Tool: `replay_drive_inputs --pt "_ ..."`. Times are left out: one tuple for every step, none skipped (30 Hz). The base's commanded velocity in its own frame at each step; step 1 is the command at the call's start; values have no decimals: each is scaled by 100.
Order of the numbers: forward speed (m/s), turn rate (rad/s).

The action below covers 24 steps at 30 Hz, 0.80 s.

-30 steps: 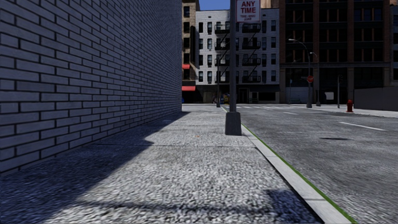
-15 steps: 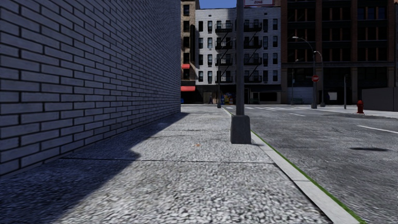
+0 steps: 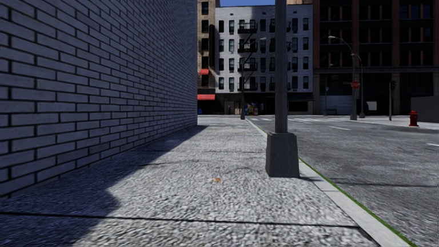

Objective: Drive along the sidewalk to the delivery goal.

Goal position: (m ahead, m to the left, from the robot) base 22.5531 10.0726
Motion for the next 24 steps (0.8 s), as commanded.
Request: replay_drive_inputs --pt "200 26" --pt "200 26" --pt "200 29" --pt "200 31" --pt "200 34" --pt "200 35" --pt "200 35" --pt "200 35" --pt "200 35" --pt "200 35" --pt "200 35" --pt "200 33" --pt "200 16" --pt "200 0" --pt "200 0" --pt "200 0" --pt "200 0" --pt "200 0" --pt "200 0" --pt "200 0" --pt "200 0" --pt "200 0" --pt "200 0" --pt "200 0"
